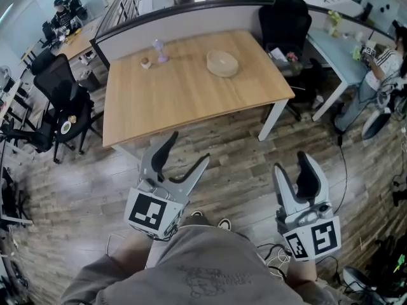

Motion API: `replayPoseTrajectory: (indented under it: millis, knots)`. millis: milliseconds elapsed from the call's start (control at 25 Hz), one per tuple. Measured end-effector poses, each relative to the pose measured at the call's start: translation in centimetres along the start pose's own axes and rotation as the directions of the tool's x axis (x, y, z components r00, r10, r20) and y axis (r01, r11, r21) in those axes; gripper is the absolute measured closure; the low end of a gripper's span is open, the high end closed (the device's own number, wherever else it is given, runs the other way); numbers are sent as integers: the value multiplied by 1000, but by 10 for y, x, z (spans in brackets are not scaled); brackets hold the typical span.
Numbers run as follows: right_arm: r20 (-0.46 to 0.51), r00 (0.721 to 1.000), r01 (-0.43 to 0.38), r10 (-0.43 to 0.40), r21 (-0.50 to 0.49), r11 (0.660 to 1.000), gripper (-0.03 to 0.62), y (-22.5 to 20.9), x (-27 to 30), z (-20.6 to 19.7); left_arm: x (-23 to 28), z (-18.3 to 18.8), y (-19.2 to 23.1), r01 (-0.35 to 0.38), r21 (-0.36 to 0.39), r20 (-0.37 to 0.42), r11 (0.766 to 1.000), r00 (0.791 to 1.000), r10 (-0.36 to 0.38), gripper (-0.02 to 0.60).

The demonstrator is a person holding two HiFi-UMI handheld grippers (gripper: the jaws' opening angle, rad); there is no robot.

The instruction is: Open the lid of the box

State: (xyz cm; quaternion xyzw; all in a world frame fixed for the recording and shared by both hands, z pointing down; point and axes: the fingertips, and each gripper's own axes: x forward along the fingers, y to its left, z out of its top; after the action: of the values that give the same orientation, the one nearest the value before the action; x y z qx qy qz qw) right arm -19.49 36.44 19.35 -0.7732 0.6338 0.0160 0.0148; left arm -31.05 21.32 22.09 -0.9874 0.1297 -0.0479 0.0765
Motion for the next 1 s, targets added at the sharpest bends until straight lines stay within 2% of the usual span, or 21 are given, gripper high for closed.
replayPoseTrajectory:
  millis: [120, 320, 440, 560, 680, 1000]
  knots:
    - [4, 1000, 0, 0, 1, 1000, 378, -8, -7, -4, 1, -4, -11, -3, 4, -9, 1000, 1000, 3, 265]
    - [-6, 1000, -8, 9, 6, 1000, 378, -23, -7, -13, 11, -10, -21, -13, -32, -52, 999, 999, 11, 267]
    - [-16, 1000, -16, 16, 1, 1000, 378, -31, 1, -18, 23, -11, -17, -18, -24, -40, 1000, 999, 17, 267]
    - [-21, 1000, -15, 15, 3, 1000, 378, -37, 14, -23, 35, -13, -9, -21, -26, -34, 999, 999, 20, 267]
    - [-26, 1000, -18, 18, 0, 1000, 378, -45, 30, -26, 50, -13, 3, -14, 3, -6, 1000, 1000, 14, 267]
    - [-65, 998, -24, 23, -12, 1000, 378, -76, 97, -39, 103, -14, 54, -27, -26, 14, 999, 1000, 28, 267]
